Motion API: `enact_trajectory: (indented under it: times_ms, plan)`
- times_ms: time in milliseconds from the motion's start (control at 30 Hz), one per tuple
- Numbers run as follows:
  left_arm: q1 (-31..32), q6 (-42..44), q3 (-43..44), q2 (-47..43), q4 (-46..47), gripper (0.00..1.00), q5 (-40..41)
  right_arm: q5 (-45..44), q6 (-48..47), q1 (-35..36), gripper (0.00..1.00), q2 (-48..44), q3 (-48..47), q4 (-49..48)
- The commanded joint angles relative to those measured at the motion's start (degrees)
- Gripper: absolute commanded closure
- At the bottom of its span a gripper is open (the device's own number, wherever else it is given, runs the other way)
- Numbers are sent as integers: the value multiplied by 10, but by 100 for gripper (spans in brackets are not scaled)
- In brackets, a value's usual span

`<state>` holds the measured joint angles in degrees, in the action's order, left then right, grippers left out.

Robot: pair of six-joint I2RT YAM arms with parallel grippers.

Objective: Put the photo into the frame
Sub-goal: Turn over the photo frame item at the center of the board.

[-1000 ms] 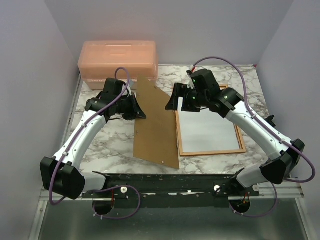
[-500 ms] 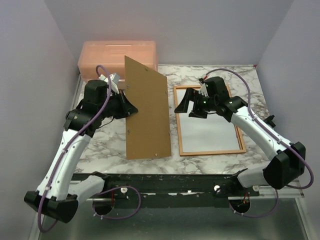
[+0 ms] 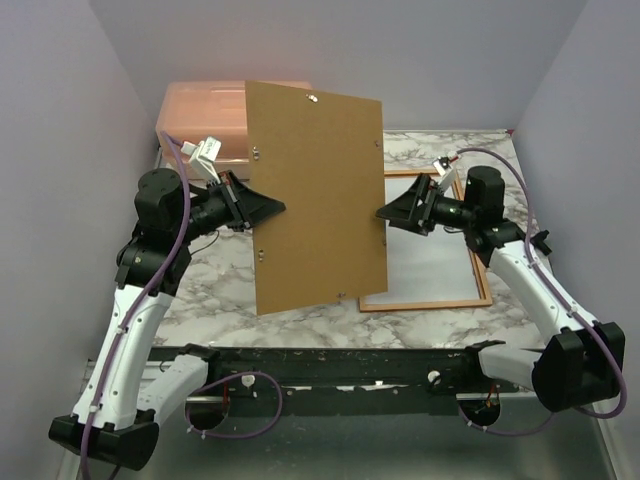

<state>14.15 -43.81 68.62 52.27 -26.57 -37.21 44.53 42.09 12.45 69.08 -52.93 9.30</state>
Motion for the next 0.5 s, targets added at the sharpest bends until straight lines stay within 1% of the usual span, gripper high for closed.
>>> enact_trajectory:
  times_ms: [0, 67, 133, 167, 300, 367, 467]
  plan:
    - [-37, -110, -59, -24, 223, 100, -146, 134, 74, -25, 0, -25, 30, -166]
    - [-51, -132, -75, -27, 258, 100, -170, 155, 96, -33, 0, -34, 33, -202]
    - [-61, -136, -81, -28, 263, 100, -185, 174, 119, -39, 1, -42, 34, -239]
    - [-64, -139, -84, -27, 280, 100, -193, 184, 139, -40, 2, -45, 35, -262]
    - [-71, -170, -103, -22, 331, 100, -219, 218, 234, -40, 8, -44, 49, -395]
    - [-72, -184, -113, -20, 356, 100, -227, 228, 265, -40, 12, -39, 53, -437]
    - [-73, -205, -125, -13, 393, 100, -246, 236, 292, -40, 18, -31, 58, -471]
